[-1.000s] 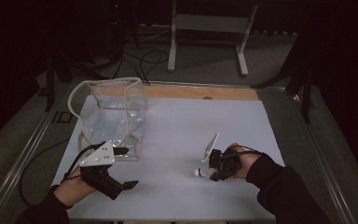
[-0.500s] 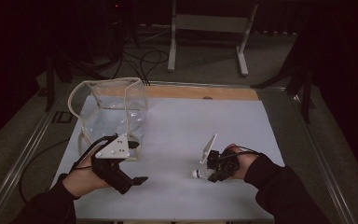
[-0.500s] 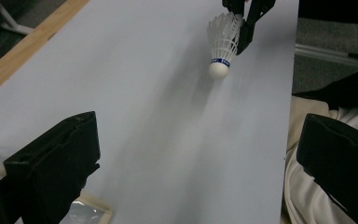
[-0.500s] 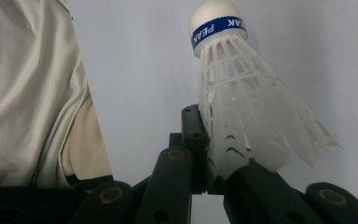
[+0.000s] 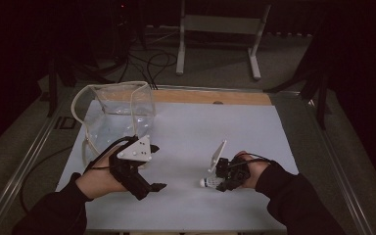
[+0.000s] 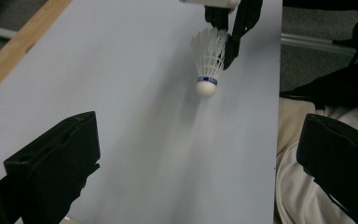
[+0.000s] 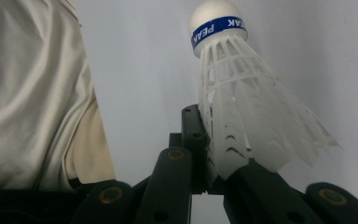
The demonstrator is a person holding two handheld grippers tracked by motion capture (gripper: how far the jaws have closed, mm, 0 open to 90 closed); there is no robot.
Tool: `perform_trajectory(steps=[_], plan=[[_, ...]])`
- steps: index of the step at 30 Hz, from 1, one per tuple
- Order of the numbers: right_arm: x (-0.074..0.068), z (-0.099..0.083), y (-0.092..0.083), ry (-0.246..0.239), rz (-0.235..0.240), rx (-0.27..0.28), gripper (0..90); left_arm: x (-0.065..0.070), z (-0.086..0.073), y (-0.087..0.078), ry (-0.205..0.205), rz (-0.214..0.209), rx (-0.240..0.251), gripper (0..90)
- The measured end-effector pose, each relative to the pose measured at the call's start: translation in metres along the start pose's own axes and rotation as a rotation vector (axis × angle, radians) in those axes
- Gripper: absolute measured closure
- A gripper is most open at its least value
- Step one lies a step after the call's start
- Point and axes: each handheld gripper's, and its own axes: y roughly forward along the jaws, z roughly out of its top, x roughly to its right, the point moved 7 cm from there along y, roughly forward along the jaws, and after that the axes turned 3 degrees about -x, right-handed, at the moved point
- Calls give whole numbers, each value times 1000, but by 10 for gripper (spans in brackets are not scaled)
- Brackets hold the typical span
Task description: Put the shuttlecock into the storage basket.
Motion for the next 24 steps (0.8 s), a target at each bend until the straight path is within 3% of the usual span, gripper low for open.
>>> perform_trajectory(steps=[6,9,16,24], plan=[[-3,4,0,-14,0,6,900,4,9,8,22,-25,-12,5],[-4,5,-1,-17,5,10,900,6,9,16,39,-45,-44,6],[-6,6,0,-24,15,23,900,8,12,30,48,-72,-67,22],[-8,9,0,-34,18,28,900,11,14,52,55,-108,-126,41]])
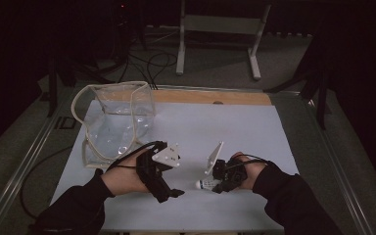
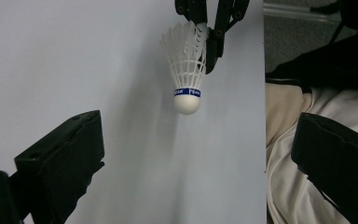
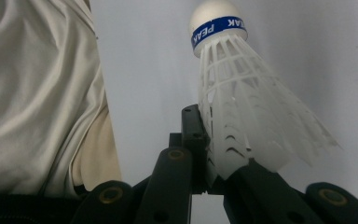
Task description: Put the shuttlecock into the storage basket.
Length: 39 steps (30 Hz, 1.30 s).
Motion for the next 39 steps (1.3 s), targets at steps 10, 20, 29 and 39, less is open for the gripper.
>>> perform_trajectory(steps=[10,20,29,39], plan=[[-1,1,0,-2,3,9,900,-2,3,19,-28,-17,-22,121],[-3,3,0,-5,13,33,900,1,6,39,-18,-56,-28,215],[-4,3,-2,-14,16,41,900,3,3,56,0,-65,-54,364],[-5,5,-2,-19,13,57,900,0,0,72,1,-57,-79,480]])
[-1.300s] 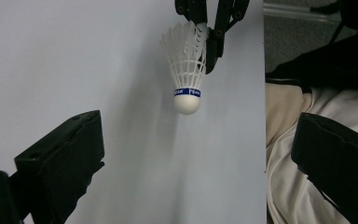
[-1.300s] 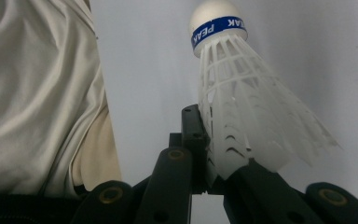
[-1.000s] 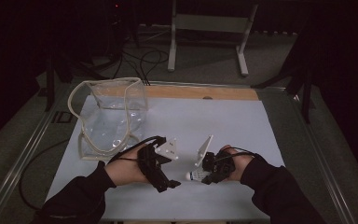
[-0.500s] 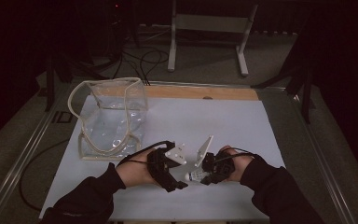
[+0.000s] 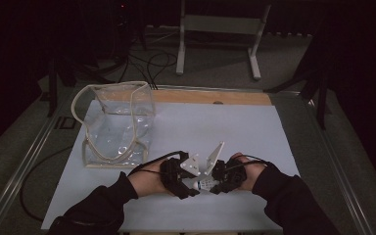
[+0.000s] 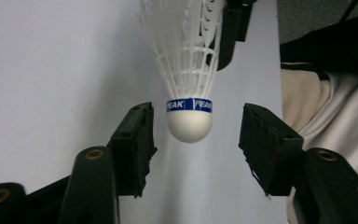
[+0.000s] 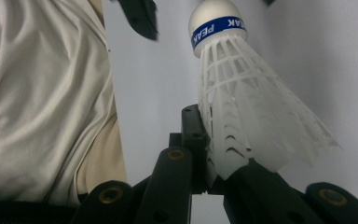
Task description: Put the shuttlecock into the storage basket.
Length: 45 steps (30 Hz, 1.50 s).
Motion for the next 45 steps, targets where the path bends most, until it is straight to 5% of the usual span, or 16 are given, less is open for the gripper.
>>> perform_trajectory(steps=[17,37,39,41,45], plan=[[1,2,-1,-6,-12,22,900,-2,4,15,-17,3,-1,650],[0,5,-1,-8,-28,43,873,-3,3,13,11,16,-23,666],[-1,4,-2,4,-22,36,799,-1,4,13,-4,19,-13,666],[0,3,-3,6,-31,39,687,-4,1,11,40,14,-49,666],[1,1,-7,57,-28,62,449,-5,-1,10,36,8,-59,666]])
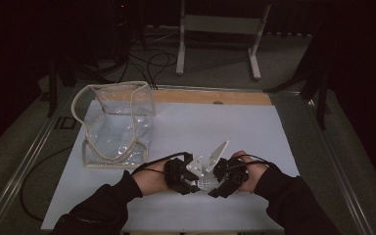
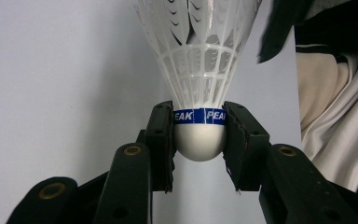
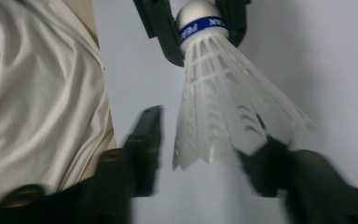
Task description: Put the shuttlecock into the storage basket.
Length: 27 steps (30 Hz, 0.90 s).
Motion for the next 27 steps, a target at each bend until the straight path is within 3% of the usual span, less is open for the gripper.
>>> perform_trajectory(steps=[4,10,21,27], plan=[[4,-1,-5,25,-8,50,290,-2,-2,-2,-9,3,-7,666],[9,-4,-9,47,-7,92,144,-7,-4,-7,-40,13,3,666],[16,-15,-20,59,-46,197,101,-11,-10,-19,-91,0,-27,667],[19,-22,-23,57,-67,260,102,-9,-12,-26,-89,-12,-27,667]])
